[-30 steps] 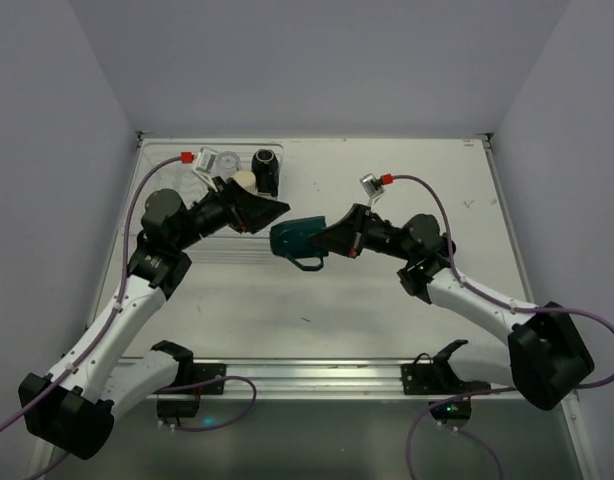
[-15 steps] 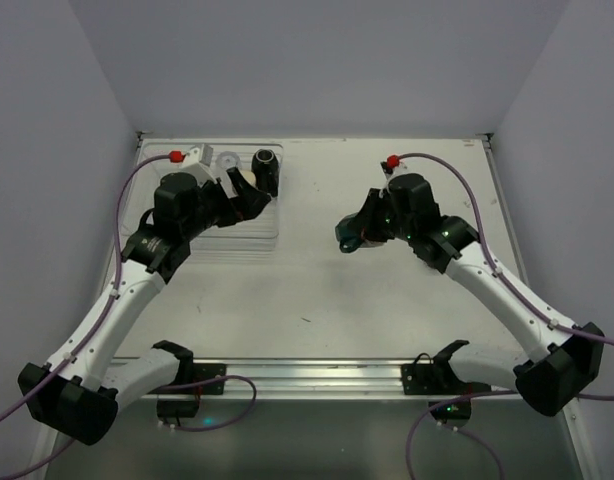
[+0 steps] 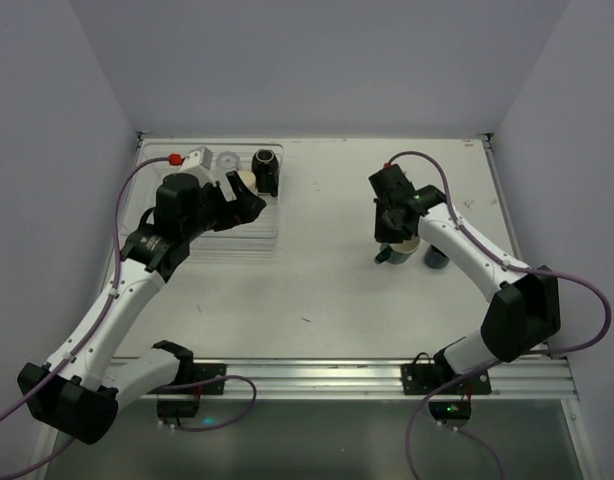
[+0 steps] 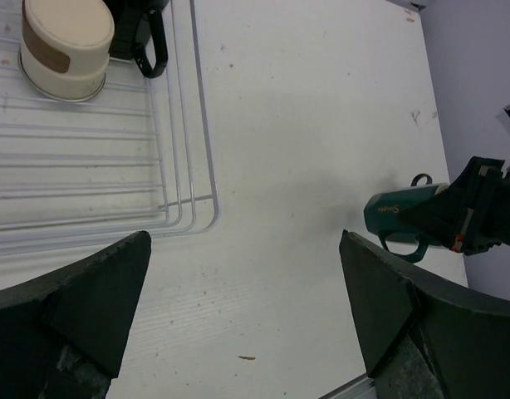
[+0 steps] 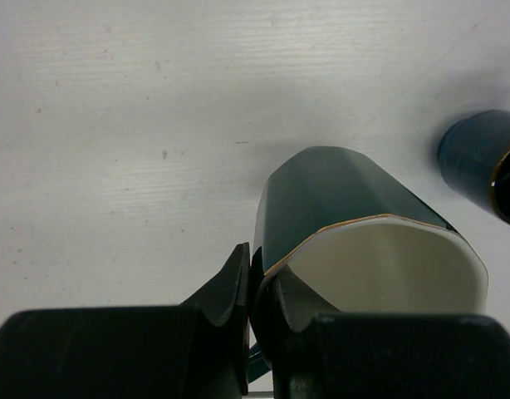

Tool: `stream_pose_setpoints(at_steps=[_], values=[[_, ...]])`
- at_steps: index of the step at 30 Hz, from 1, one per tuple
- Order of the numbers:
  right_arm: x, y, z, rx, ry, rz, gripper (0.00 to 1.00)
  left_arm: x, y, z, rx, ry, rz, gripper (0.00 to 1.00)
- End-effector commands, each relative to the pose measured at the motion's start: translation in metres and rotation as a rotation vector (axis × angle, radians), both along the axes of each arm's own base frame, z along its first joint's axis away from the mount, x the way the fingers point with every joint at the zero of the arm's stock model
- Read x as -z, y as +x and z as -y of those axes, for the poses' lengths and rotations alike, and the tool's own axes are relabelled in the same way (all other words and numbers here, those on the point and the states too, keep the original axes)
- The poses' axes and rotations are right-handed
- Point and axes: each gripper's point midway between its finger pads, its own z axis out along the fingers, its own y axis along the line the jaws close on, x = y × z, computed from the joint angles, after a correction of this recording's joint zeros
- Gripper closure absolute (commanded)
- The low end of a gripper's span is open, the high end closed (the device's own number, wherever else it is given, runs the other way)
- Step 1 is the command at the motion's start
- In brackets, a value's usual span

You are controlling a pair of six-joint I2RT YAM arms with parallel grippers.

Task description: Unload the cups from the dish rack

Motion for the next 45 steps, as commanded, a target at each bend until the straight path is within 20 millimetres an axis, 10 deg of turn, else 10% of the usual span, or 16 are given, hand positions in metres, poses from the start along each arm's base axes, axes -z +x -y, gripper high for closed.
stream_pose_setpoints(at_steps=[1, 34, 45], values=[[-0.025, 0.024, 0.017, 0.015, -0.038, 0.083, 1.0, -0.023, 0.004, -0.003, -0.007, 0.012, 0.065, 0.01], [0.061, 0.036, 0.037, 0.023, -0.06, -0.137, 1.0, 0.011, 0.012, -0.003, -0.016, 0.064, -0.013, 0.04], [0.038, 0.041, 0.04, 0.024, -0.071, -0.049, 0.59, 0.013, 0.046, -0.01, -0.07, 0.181, -0.049, 0.04]])
